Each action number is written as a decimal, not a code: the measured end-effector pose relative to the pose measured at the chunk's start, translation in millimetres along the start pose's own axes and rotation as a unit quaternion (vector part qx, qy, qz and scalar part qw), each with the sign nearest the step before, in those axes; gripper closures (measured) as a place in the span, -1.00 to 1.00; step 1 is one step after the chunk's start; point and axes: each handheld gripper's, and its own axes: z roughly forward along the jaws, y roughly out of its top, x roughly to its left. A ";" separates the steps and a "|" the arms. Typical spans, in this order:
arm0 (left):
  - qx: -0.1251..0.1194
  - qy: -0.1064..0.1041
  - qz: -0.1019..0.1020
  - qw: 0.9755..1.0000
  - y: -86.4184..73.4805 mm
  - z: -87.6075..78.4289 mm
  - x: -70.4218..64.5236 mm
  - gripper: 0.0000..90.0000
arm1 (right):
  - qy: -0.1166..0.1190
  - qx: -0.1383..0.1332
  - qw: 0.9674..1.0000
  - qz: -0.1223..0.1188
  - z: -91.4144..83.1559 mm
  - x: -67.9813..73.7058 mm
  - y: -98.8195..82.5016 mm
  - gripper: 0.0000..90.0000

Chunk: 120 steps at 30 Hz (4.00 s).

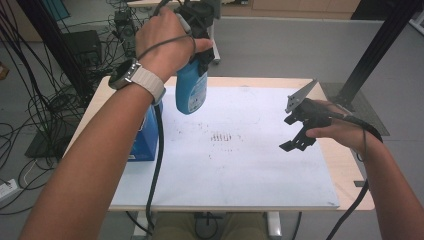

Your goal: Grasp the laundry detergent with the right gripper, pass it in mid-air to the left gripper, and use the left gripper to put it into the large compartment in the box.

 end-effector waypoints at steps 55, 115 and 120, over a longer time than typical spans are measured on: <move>0.018 0.040 -0.197 0.979 -41.5 0.5 119.6 -0.16 | -0.008 0.015 1.000 0.011 11.5 -17.6 0.7 -0.85; 0.055 0.030 -0.235 0.970 -80.8 121.3 154.7 -0.16 | 0.003 0.016 0.999 0.034 31.5 -22.4 -5.6 -0.85; 0.055 0.030 -0.233 0.970 -84.7 132.7 153.9 -0.16 | 0.005 0.016 0.999 0.036 32.8 -22.3 -7.2 -0.85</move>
